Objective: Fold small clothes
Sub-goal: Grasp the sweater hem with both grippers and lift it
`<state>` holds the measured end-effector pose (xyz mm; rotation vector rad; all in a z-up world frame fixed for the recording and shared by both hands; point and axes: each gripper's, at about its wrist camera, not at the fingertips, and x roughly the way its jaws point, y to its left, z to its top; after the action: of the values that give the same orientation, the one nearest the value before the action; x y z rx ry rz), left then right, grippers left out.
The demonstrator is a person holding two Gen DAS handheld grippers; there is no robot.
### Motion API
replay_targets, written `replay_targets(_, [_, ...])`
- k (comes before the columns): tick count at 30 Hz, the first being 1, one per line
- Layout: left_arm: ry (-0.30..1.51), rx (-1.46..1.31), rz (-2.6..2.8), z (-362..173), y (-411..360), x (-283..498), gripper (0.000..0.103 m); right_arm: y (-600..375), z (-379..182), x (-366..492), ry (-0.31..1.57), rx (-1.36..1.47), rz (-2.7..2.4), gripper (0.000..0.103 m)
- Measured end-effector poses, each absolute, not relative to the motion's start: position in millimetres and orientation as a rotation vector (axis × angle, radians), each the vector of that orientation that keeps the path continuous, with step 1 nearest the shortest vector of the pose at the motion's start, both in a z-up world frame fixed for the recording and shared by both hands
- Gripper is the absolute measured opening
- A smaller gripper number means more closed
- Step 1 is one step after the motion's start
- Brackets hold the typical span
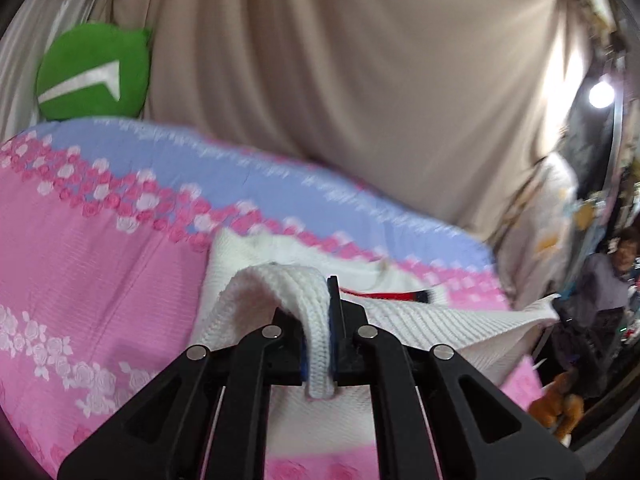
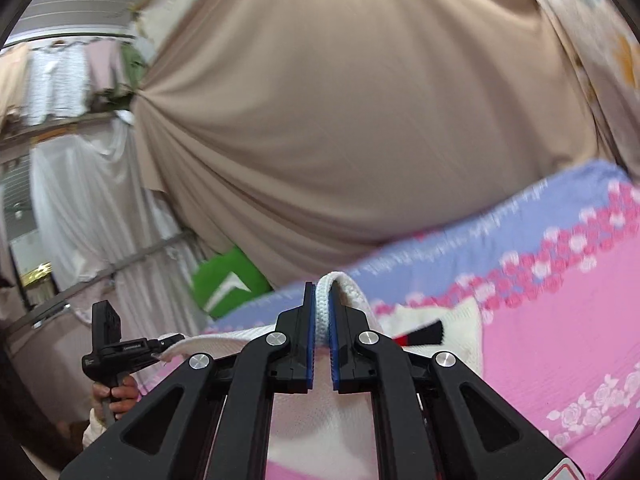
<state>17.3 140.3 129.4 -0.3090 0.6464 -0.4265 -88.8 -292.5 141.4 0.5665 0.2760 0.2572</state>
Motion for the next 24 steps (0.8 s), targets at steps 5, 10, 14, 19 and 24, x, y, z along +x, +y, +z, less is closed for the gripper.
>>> replay_targets(5, [0.806, -0.308, -0.332, 76, 125, 102, 0.006, -306, 110, -12, 0.426, 0.617, 0.188, 0.005])
replay_targets(10, [0.884, -0.307, -0.276, 45, 115, 149, 0.006, -316, 77, 50, 0.555, 0.640, 0.117, 0.005])
replay_targets(14, [0.910, -0.307, -0.268, 33, 111, 168, 0.008, -320, 48, 84, 0.667, 0.660, 0.078, 0.005])
replay_targets(19, [0.886, -0.334, -0.320, 34, 111, 170, 0.017, -322, 56, 75, 0.622, 0.664, 0.096, 0.019])
replay_targets(24, [0.786, -0.368, -0.332, 67, 133, 130, 0.064, -314, 94, 11, 0.533, 0.543, 0.044, 0.050])
